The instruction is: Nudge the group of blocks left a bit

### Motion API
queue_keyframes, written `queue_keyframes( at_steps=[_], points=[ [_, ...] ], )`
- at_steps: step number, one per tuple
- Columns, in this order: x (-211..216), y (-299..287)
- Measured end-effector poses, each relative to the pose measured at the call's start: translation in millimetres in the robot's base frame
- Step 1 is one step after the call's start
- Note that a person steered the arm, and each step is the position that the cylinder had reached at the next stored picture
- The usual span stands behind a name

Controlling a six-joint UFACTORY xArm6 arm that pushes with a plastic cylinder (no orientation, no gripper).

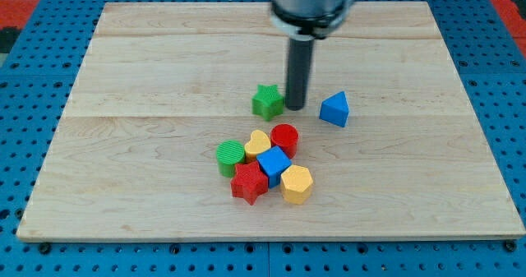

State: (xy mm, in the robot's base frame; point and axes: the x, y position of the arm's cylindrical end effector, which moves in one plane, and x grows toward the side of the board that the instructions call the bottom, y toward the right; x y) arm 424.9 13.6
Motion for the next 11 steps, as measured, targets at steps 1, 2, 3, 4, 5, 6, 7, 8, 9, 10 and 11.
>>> queue_keyframes(
  at_steps=[1,2,3,4,5,6,7,8,9,10,11],
  points=[
    [-5,-83],
    [-13,-162],
    [-12,-132],
    [0,-45],
    [18,20],
    [48,28],
    [83,40],
    [107,68],
    [112,56],
    [97,16],
    [75,-26]
  ],
)
